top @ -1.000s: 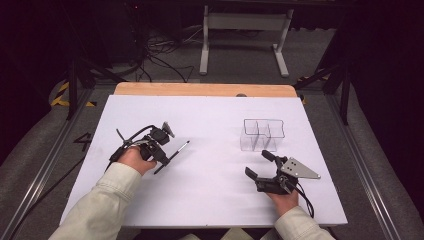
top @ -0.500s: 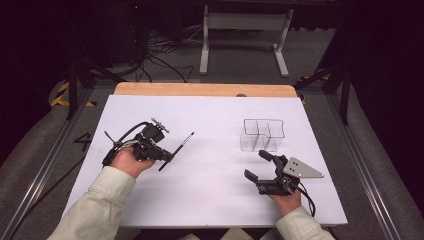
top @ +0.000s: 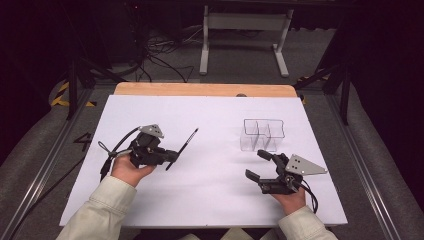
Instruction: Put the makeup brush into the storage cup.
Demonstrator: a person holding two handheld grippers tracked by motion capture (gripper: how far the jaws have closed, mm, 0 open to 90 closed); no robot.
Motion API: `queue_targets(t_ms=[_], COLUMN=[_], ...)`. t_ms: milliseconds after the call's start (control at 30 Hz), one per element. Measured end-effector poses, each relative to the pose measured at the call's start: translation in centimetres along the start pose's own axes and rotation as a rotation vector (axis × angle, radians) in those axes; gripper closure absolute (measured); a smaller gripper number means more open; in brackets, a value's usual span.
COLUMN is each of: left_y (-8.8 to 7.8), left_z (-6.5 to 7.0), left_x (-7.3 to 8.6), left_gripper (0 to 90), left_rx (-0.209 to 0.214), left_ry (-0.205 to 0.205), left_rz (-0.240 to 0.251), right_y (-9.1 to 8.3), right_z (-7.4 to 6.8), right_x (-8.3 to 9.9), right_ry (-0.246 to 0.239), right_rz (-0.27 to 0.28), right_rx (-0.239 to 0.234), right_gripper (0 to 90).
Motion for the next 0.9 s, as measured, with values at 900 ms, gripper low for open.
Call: queue_targets(t_ms=[900], left_y=[1.1], left_z=[2.1], left_x=[2.2], left_gripper=[83.3], left_rx=[0.057], left_ry=[0.095], left_rz=[0.397], right_y=[0.3], right_z=[-1.0], right_x=[-1.2], right_ry=[-0.016], right_rz=[-0.035], right_rx=[-0.056], right_gripper=[21.4])
Point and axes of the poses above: each handheld gripper's, and its own axes: y roughly forward along the jaws, x roughly out of its underside, z roughly to its right, the point moved 3 cm from there along y, roughly forward along the jaws, and after that the axes turned 3 degrees about y, right-handed, at the moved point
